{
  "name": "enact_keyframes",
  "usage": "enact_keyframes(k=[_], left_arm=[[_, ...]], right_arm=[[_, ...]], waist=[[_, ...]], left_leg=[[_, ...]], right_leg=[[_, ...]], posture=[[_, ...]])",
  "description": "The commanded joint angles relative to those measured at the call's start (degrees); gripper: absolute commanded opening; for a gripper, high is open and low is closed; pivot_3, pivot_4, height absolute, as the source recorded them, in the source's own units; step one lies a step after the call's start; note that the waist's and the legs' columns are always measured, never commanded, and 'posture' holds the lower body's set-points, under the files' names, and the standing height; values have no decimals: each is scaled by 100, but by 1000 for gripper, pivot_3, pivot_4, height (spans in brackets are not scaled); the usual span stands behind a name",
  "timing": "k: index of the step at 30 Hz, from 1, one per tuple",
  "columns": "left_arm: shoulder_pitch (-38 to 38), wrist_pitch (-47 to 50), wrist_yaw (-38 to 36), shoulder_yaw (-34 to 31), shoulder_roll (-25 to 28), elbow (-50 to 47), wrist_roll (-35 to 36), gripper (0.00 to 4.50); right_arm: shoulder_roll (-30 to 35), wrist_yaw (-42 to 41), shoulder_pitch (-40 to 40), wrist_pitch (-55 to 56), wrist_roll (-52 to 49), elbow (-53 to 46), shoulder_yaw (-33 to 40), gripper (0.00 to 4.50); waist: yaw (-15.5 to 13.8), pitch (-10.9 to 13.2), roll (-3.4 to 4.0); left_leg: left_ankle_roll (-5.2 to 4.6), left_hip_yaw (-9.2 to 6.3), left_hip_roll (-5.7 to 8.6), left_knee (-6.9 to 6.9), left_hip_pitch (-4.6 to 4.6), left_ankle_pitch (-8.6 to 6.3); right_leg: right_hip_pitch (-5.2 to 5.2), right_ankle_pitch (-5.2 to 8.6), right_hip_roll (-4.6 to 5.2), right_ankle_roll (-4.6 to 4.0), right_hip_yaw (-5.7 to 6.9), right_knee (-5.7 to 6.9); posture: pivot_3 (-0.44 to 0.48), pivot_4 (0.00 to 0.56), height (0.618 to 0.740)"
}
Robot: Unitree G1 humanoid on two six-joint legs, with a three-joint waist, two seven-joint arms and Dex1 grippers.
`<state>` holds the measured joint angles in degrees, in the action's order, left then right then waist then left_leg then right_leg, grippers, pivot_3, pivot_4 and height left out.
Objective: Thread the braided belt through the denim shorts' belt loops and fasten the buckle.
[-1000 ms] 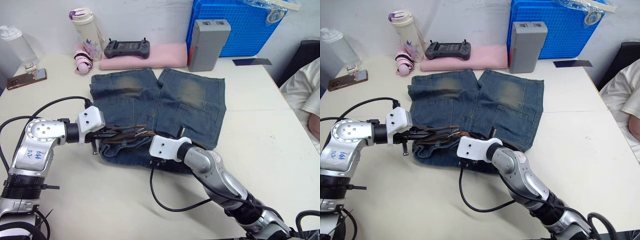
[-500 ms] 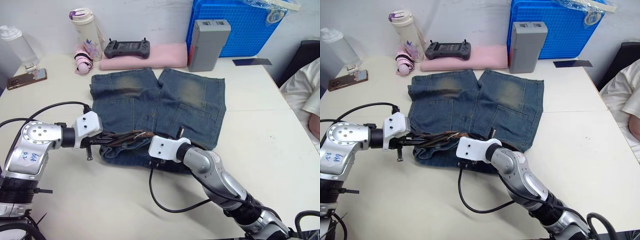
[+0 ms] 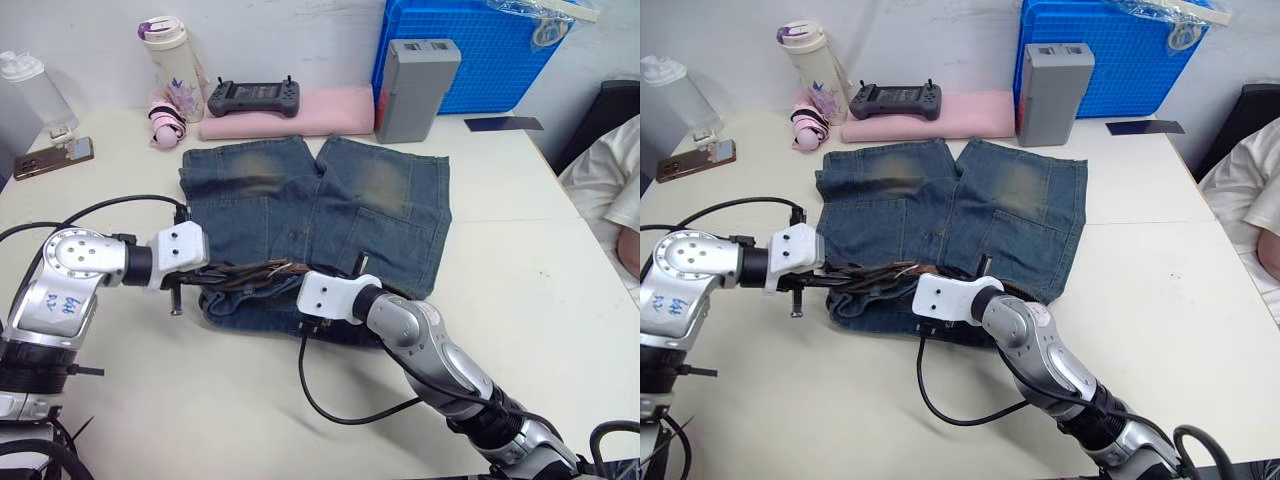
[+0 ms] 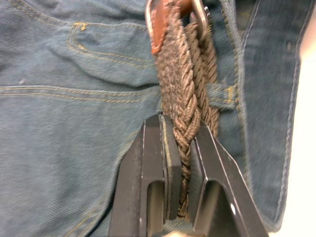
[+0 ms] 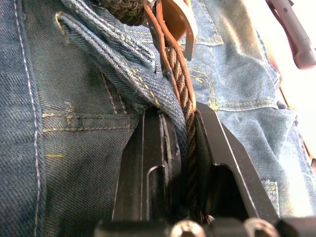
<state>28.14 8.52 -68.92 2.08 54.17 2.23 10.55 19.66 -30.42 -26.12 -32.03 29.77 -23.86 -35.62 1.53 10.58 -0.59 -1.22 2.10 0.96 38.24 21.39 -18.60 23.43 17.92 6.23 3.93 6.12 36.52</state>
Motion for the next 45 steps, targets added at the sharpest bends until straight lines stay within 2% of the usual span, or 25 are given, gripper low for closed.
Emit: enact_keyframes(k=[1,18,26,38,45], left_arm=[[210,-286,-201,41,210,269,-219,0],[1071,-1399,-177,374,169,712,-902,0],[1111,-1536,-76,517,-33,516,-978,0],[1277,-1465,296,664,-772,599,-1082,0],[705,-891,563,726,-1413,407,-876,0]], right_arm=[[70,44,-135,124,249,-26,209,59],[90,-174,-306,466,539,188,204,59],[56,-255,-349,588,602,243,179,59],[-14,-366,-358,704,663,271,166,59],[-22,-574,-307,711,613,288,213,59]], waist=[[3,0,0],[-5,-1,-2],[-2,-1,-3],[-10,-1,-3],[-9,-1,-3]], left_leg=[[0,0,0,1,0,0],[-3,1,1,12,4,2],[-5,2,2,25,4,2],[-9,0,1,65,10,-1],[-13,-1,1,74,14,-3]], right_leg=[[0,0,0,0,0,1],[1,0,0,0,1,10],[2,0,1,0,-1,22],[1,0,2,0,-2,51],[2,0,3,0,-2,54]], posture=[[0,150,725],[0,150,725],[0,150,725],[0,150,725],[0,150,725]])
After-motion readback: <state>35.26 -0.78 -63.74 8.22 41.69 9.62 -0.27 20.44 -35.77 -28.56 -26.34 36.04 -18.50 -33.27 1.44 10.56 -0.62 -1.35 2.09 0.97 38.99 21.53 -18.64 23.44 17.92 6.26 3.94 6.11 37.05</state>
